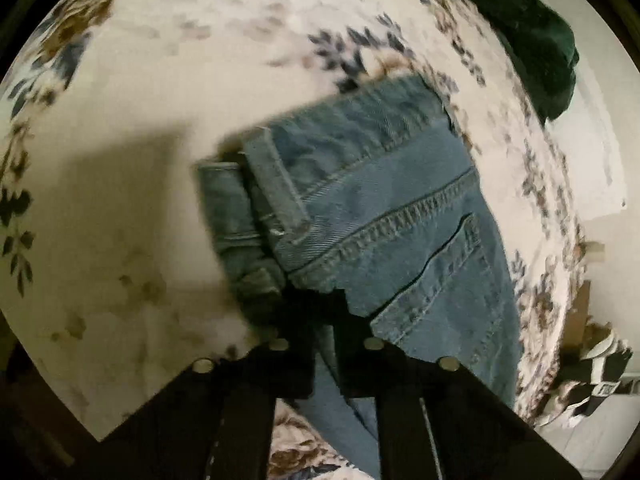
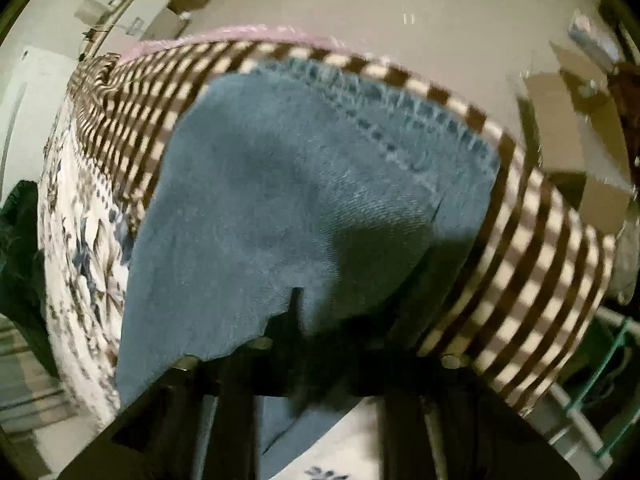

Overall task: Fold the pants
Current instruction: 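Grasp the waistband with the left gripper while the right gripper grasps the leg hems, then lift the leg hems with the right gripper and fold them over toward the waistband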

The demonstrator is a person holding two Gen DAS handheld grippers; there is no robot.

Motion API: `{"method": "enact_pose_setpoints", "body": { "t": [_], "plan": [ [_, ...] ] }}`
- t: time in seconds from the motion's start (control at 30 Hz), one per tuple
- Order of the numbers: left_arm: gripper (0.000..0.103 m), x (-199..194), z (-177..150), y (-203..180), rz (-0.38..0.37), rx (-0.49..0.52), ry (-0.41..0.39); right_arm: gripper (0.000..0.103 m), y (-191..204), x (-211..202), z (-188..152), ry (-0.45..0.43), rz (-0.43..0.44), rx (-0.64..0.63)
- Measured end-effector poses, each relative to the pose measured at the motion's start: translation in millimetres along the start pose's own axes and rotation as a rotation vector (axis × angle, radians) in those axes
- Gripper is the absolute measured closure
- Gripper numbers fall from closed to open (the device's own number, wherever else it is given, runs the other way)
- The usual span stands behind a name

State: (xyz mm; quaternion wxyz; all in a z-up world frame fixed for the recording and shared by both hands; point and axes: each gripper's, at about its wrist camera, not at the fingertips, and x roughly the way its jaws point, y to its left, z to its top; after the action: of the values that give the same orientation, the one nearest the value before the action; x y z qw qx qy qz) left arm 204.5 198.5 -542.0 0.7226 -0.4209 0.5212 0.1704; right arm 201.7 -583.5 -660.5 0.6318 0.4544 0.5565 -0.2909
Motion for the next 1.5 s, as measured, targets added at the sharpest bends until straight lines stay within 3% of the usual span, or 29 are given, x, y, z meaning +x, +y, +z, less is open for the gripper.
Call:
{"method": "enact_pose_setpoints", "body": {
  "t": [0.17,0.23,0.33,0.37,0.43,0.47,0.5,0.57,0.7,0.73,0.77,0.8,0.83,0.87,0.9,1.0,1.1,1.23,1.4,1.5],
  "plan": [
    [0.102,-41,12,16,0.02,0.03,-0.076,0.098,0,-42,-9,-0.09,-0.014,-0.092],
    [0.102,-43,18,29,0.023,0.012,-0.066,0.098,-11,-45,-7,-0.057,0.017,-0.098],
    [0.1,-32,19,27,-0.019,0.017,-0.012,0.098,-9,-28,-9,0.01,-0.021,-0.147],
    [0.095,-29,18,22,-0.053,0.023,-0.002,0.092,-8,-23,-9,0.033,-0.015,-0.143],
    [0.069,-25,17,14,-0.077,0.018,-0.002,0.081,-7,-13,-10,0.097,0.006,-0.131],
    [0.044,-23,17,10,-0.096,0.012,-0.011,0.066,-4,-11,-13,0.111,0.034,-0.13],
    [0.032,-21,17,8,-0.111,-0.002,-0.025,0.053,0,-8,-15,0.117,0.047,-0.131],
    [0.032,-12,20,5,-0.116,-0.028,-0.034,0.052,5,-1,-24,0.149,0.081,-0.141],
    [0.035,9,32,9,-0.062,-0.09,-0.046,0.051,10,15,-38,0.162,0.05,-0.14],
    [0.04,11,35,11,-0.052,-0.101,-0.059,0.051,11,17,-39,0.153,0.049,-0.128],
    [0.067,13,38,12,-0.033,-0.104,-0.083,0.052,14,20,-38,0.144,0.053,-0.114],
    [0.081,13,40,13,-0.01,-0.095,-0.093,0.061,10,19,-39,0.127,0.058,-0.094],
    [0.081,14,42,14,-0.015,-0.092,-0.101,0.071,9,18,-39,0.117,0.047,-0.086],
    [0.084,14,42,14,-0.026,-0.087,-0.105,0.089,11,20,-39,0.11,0.029,-0.086],
    [0.087,12,41,12,-0.022,-0.063,-0.111,0.095,8,18,-40,0.098,0.021,-0.092],
    [0.089,-2,37,5,-0.031,0.007,-0.138,0.1,-1,8,-42,0.069,0.012,-0.097],
    [0.089,-29,35,4,-0.086,0.019,-0.157,0.1,-16,-10,-43,0.057,0.042,-0.064],
    [0.089,-52,35,10,-0.083,0.026,-0.162,0.101,-15,-34,-44,0.032,0.031,-0.108],
    [0.087,-28,39,24,-0.039,0.036,-0.099,0.101,-22,-31,-38,0.056,0.017,-0.114],
    [0.08,-2,43,37,0.004,-0.001,-0.018,0.095,-27,-3,-35,0.145,-0.041,-0.119]
  ]
}}
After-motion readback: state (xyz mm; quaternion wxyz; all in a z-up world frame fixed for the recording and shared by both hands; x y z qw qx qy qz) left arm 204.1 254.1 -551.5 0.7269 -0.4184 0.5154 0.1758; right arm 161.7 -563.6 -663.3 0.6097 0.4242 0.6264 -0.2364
